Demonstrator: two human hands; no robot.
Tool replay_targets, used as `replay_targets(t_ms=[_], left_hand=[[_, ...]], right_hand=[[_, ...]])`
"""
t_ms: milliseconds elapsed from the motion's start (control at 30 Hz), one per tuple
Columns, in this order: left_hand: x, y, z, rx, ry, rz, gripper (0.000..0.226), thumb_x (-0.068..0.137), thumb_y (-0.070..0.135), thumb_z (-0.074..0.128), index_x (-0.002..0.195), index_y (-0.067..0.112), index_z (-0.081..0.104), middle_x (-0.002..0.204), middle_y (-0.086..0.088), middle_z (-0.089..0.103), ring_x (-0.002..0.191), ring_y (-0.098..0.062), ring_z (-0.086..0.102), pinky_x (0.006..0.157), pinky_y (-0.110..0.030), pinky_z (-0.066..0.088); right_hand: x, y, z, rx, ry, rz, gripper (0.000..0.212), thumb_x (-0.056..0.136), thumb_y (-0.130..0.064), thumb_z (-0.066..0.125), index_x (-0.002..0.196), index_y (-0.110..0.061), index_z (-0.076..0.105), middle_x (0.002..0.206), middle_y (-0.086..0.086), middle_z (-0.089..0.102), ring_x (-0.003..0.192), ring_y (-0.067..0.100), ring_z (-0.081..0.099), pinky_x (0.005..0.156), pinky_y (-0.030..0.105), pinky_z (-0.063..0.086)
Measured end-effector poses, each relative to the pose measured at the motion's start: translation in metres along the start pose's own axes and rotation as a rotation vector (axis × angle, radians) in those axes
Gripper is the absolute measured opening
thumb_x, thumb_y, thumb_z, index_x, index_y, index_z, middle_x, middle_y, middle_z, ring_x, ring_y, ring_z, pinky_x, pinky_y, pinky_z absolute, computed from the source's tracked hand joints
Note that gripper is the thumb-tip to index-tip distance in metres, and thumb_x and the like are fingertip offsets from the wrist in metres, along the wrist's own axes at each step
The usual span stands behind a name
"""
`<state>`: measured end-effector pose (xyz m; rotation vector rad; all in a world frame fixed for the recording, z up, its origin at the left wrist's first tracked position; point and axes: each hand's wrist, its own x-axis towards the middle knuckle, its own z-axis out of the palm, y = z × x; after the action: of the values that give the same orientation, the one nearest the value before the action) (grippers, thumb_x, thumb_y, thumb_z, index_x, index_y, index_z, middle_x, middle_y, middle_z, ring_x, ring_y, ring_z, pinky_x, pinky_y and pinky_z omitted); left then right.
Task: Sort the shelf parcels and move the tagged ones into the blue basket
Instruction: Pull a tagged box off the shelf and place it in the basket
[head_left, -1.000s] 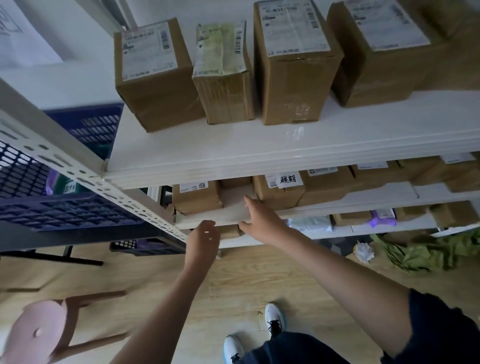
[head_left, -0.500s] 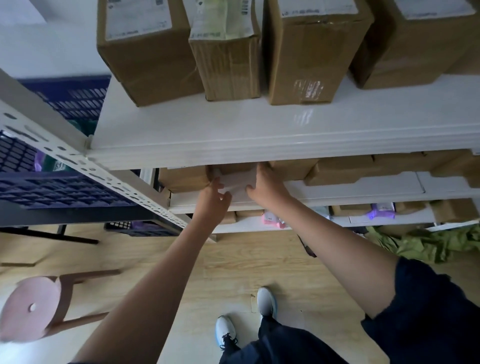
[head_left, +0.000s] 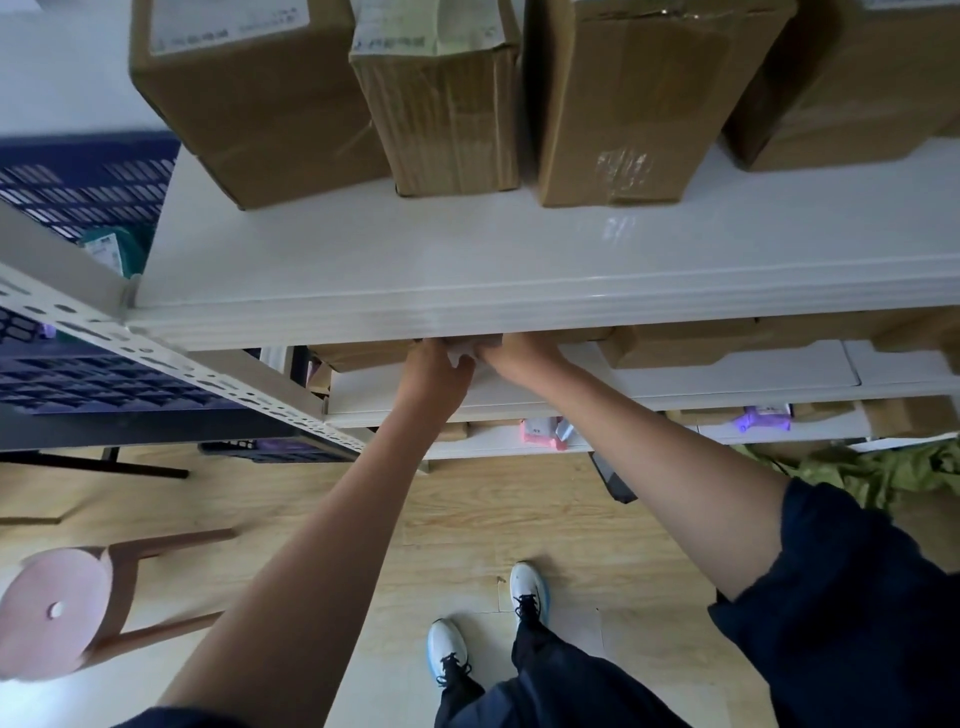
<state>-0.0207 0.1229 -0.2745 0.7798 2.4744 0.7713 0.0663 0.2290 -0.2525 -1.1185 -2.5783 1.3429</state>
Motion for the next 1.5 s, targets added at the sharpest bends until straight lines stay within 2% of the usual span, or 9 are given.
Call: replay_targets(t_ms=[100,267,367,467,600,733,967,1300,1500], left_hand=[[-0.018,-0.009,-0.003,-0.005,-0.026,0.05,0.039,0.091,0.022,0.06,0.126,0.007,0.05,0.117,-0.011,0.065,0.097,-0.03,0.064,0.083,-0.038,0.051],[-0.068,-0.042,-0.019,0.162,-0.043,0.135,0.03,0.092,0.03,0.06,0.117,0.014,0.059,0.112,0.0,0.064,0.09,-0.018,0.066,0.077,-0.036,0.056],[-0.083,-0.057,-0.03,0.176,-0.063,0.159,0.024,0.086,0.029,0.063,0.109,0.021,0.06,0.1,0.004,0.061,0.084,-0.017,0.065,0.071,-0.036,0.056],[-0.079,-0.059,-0.035,0.221,-0.098,0.234,0.037,0.083,0.027,0.066,0.118,0.021,0.055,0.098,0.005,0.057,0.079,-0.017,0.061,0.067,-0.034,0.054],[-0.064,-0.05,-0.041,0.337,-0.108,0.305,0.04,0.084,0.036,0.066,0.12,0.023,0.056,0.112,0.002,0.057,0.095,-0.021,0.061,0.074,-0.039,0.055],[-0.065,-0.047,-0.043,0.438,-0.077,0.374,0.05,0.087,0.043,0.064,0.13,0.019,0.051,0.12,-0.001,0.054,0.101,-0.023,0.059,0.073,-0.037,0.053],[-0.109,-0.06,-0.051,0.261,0.078,0.451,0.06,0.087,0.031,0.07,0.139,0.015,0.047,0.134,0.0,0.052,0.105,-0.023,0.062,0.066,-0.033,0.052],[-0.137,-0.065,-0.068,0.251,0.083,0.583,0.065,0.083,0.033,0.073,0.14,0.014,0.049,0.135,-0.001,0.055,0.111,-0.022,0.062,0.071,-0.037,0.058],[-0.128,-0.063,-0.057,0.305,0.017,0.542,0.062,0.087,0.038,0.066,0.141,0.016,0.045,0.135,0.001,0.052,0.115,-0.021,0.058,0.075,-0.036,0.055]], right_hand=[[-0.017,0.0,-0.006,0.01,0.013,-0.046,0.039,0.087,-0.017,0.069,0.122,-0.015,0.054,0.101,-0.003,0.059,0.092,0.014,0.057,0.079,0.029,0.046],[-0.064,0.018,-0.01,-0.109,-0.114,-0.078,0.029,0.087,-0.027,0.071,0.11,-0.014,0.058,0.099,-0.005,0.065,0.089,0.014,0.063,0.076,0.03,0.055],[-0.086,0.024,-0.013,-0.207,-0.191,-0.121,0.049,0.086,-0.033,0.073,0.128,-0.012,0.057,0.118,0.002,0.066,0.104,0.019,0.064,0.089,0.036,0.054],[-0.087,0.018,-0.015,-0.342,-0.2,-0.132,0.068,0.084,-0.039,0.075,0.138,-0.01,0.046,0.126,0.007,0.06,0.1,0.021,0.063,0.085,0.037,0.053],[-0.079,0.003,-0.016,-0.459,-0.181,-0.148,0.065,0.08,-0.042,0.077,0.127,-0.01,0.045,0.111,0.004,0.056,0.076,0.015,0.056,0.057,0.027,0.043],[-0.08,-0.002,-0.007,-0.487,-0.089,-0.164,0.072,0.083,-0.043,0.073,0.136,-0.007,0.04,0.118,0.011,0.059,0.095,0.025,0.061,0.077,0.039,0.053],[-0.122,0.005,0.008,-0.378,0.042,-0.281,0.09,0.089,-0.036,0.068,0.158,-0.012,0.015,0.134,0.01,0.049,0.089,0.022,0.065,0.07,0.04,0.056],[-0.166,-0.002,0.005,-0.212,0.072,-0.28,0.085,0.087,-0.034,0.072,0.155,-0.025,0.022,0.136,-0.001,0.05,0.112,0.013,0.06,0.084,0.036,0.056],[-0.162,0.003,0.004,-0.205,0.061,-0.224,0.081,0.086,-0.034,0.073,0.152,-0.029,0.027,0.126,-0.001,0.053,0.099,0.013,0.062,0.076,0.039,0.057]])
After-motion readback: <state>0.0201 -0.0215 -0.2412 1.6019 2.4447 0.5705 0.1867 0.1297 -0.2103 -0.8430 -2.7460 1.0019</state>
